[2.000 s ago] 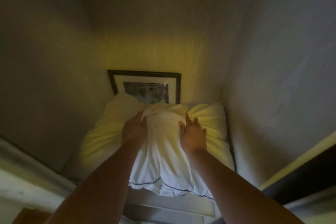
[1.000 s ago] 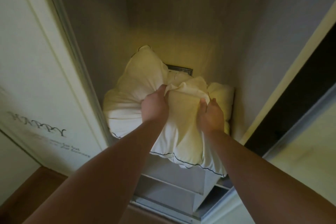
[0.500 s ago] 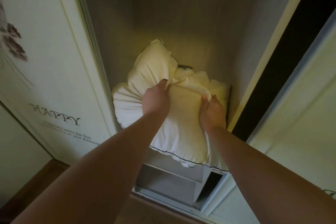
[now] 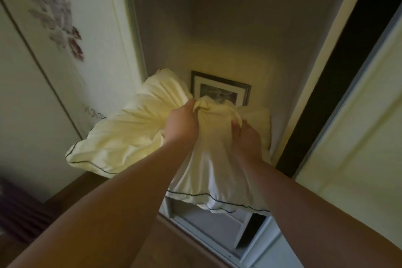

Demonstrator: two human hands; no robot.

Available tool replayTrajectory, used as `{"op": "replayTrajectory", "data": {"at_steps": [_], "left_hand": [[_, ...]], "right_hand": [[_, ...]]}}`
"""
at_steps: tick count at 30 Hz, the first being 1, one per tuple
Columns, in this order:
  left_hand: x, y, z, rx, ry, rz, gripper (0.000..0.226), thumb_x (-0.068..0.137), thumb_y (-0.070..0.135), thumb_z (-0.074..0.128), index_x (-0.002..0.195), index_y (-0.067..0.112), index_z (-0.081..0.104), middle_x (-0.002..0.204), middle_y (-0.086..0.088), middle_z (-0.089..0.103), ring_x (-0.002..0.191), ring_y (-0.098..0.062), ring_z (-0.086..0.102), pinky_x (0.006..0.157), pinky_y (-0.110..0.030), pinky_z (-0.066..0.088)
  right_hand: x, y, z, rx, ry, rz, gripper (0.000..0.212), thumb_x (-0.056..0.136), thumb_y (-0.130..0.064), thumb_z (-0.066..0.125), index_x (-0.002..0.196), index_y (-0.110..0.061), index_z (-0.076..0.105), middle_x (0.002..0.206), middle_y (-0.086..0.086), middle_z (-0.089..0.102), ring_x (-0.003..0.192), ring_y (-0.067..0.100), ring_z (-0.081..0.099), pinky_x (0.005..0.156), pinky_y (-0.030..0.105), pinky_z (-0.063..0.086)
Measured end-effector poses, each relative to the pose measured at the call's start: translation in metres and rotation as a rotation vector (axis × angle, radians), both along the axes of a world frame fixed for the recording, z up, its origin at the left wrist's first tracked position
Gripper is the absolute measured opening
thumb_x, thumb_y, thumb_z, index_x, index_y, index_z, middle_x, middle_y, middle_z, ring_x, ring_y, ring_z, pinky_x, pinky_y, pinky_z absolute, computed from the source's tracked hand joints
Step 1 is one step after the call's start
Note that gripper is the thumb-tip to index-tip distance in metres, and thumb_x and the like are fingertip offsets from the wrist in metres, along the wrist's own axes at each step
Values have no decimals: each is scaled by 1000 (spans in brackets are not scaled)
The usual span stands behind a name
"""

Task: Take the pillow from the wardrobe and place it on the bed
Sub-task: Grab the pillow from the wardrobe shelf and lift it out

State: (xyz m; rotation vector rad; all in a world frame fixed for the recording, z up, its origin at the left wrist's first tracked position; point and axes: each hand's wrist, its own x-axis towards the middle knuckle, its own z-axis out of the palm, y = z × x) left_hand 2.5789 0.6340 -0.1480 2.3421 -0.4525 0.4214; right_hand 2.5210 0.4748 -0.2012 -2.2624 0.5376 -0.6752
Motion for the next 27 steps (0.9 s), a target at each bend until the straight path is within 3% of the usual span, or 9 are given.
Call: {"op": "replayTrajectory", "data": {"at_steps": [7, 13, 17, 19, 23, 27], "left_hand": [[-39, 47, -13, -11, 9, 123, 25, 99, 26, 37, 109, 26, 60, 90, -10, 72, 81, -34, 66, 67, -41, 53], [-60, 74, -28, -55, 90, 263, 33, 99, 18, 34, 113, 31, 60, 91, -2, 71, 81, -24, 66, 71, -41, 57], [-69, 109, -39, -162, 133, 358, 34, 96, 16, 33, 99, 36, 60, 79, 13, 63, 71, -9, 59, 55, -24, 41], [-74, 130, -42, -186, 128, 390, 32, 94, 15, 35, 92, 37, 58, 72, 15, 59, 66, -2, 54, 52, -23, 34], [-83, 175, -46, -202, 103, 460, 27, 92, 17, 37, 93, 31, 60, 73, 9, 63, 67, -14, 56, 53, -29, 36], [-91, 225, -41, -218, 56, 531, 24, 91, 20, 37, 91, 30, 60, 69, 14, 57, 64, -10, 52, 52, -25, 34]], "right_hand": [[-8, 38, -8, -75, -49, 113, 44, 104, -34, 33, 122, -1, 57, 109, 26, 65, 101, 42, 62, 87, 44, 45], [-26, 68, -8, -56, -87, 226, 58, 99, -43, 24, 116, -1, 61, 101, 22, 66, 92, 38, 63, 84, 48, 50], [-25, 95, -6, -104, -55, 323, 45, 105, -35, 33, 120, -3, 60, 107, 23, 67, 102, 40, 63, 90, 53, 48], [-24, 115, -4, -124, -64, 365, 38, 104, -32, 36, 119, -6, 60, 105, 21, 68, 102, 39, 63, 89, 55, 48], [-18, 161, 1, -135, -50, 447, 39, 103, -30, 38, 124, -4, 59, 110, 21, 68, 107, 40, 62, 90, 55, 48], [-12, 209, 8, -127, -44, 527, 40, 103, -30, 39, 127, -4, 57, 115, 22, 66, 110, 40, 60, 91, 55, 48]]}}
